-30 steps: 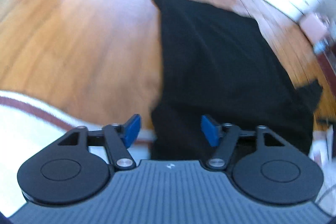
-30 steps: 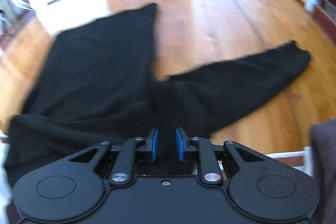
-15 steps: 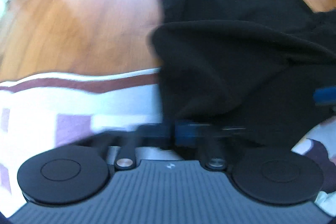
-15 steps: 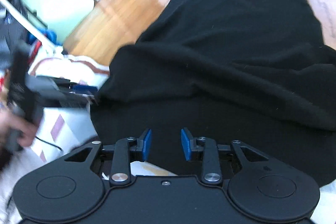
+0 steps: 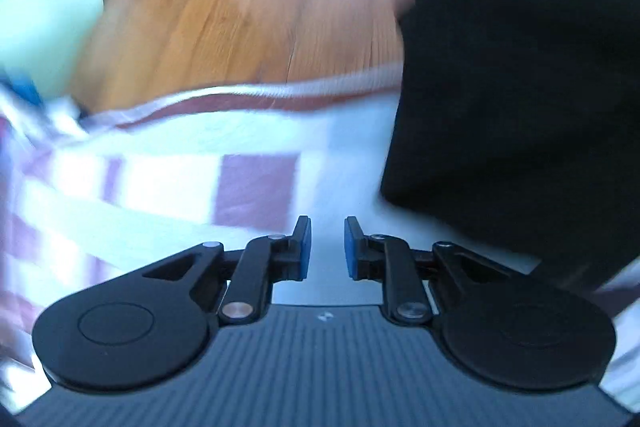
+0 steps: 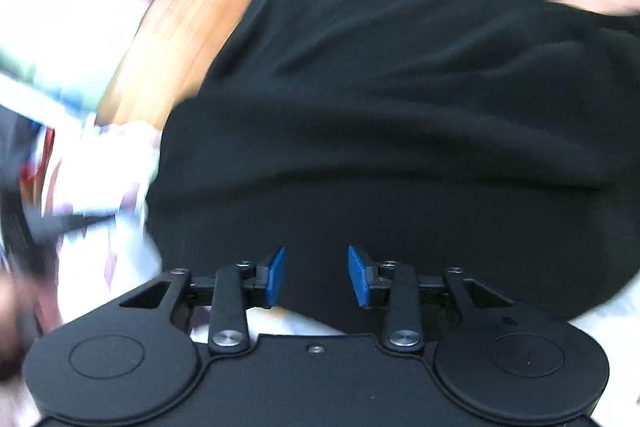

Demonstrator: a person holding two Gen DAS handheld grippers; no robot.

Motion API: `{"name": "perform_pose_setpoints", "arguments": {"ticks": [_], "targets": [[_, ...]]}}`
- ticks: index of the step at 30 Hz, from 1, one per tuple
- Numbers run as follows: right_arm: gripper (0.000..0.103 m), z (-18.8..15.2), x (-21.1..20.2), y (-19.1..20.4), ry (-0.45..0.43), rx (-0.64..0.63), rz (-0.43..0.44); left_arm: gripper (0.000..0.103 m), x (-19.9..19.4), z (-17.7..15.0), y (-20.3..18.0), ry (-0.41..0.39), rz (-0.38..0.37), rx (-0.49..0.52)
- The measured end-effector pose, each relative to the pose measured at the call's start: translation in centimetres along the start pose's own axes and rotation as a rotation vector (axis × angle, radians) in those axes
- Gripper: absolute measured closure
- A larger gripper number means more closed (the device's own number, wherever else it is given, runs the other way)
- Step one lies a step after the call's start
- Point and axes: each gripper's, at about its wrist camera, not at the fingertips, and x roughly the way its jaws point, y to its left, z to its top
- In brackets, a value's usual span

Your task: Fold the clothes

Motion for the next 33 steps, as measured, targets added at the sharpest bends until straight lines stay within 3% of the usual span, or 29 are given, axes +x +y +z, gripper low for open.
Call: {"name": "perform_pose_setpoints", "arguments": {"ticks": [4,7,10,12,17,19,22,24,25,26,27,30,33], "targets": [[0.056,1.2,-3.6,-4.9,-0.186,0.283,0.011,0.083,-0.4,-0.4,-0.8,0.009,0.045,0.043],[0.05,0.7,-5.8,-8.4,-0.263,0.476,0.066,0.066,-3.4,-0.1,-0.5,-0.171,-0.042,0.029],[0.049,-0.2,-6.4,-11.4,-0.285,0.663,0.108,0.057,-5.1,0.1,-1.8,-0.279,-0.208,0.076],[0.048,-0.8,-6.1,-12.9,-0.283,0.778,0.126,0.056,-4.8,0.2,-3.7,-0.257,-0.259,0.147],[0.048,-1.7,-4.0,-14.5,-0.209,0.914,0.219,0.05,-2.2,-0.6,-8.8,-0.201,-0.17,0.424],[0.048,-1.8,-3.6,-14.7,-0.227,0.944,0.206,0.048,-1.3,-0.4,-9.7,-0.19,-0.199,0.444],[0.048,-0.8,-4.1,-14.6,-0.3,0.9,0.124,0.04,-0.2,0.1,-10.6,-0.177,-0.189,0.454],[0.052,0.1,-4.1,-14.1,-0.316,0.832,0.078,0.042,0.4,0.5,-10.8,-0.194,-0.195,0.423],[0.077,0.6,-4.3,-14.1,-0.319,0.793,0.065,0.055,0.4,0.5,-10.5,-0.176,-0.226,0.396],[0.094,1.2,-4.5,-13.8,-0.321,0.748,0.063,0.07,0.3,0.5,-10.3,-0.159,-0.257,0.369],[0.095,1.4,-4.4,-13.2,-0.32,0.703,0.069,0.093,0.2,0.5,-10.1,-0.141,-0.286,0.342],[0.096,2.0,-6.9,-12.3,-0.313,0.559,0.002,0.097,-1.2,0.5,-7.6,-0.114,-0.293,0.199],[0.091,1.7,-7.5,-9.8,-0.204,0.331,-0.232,0.097,-2.9,-0.5,-4.4,-0.127,-0.359,0.069]]}}
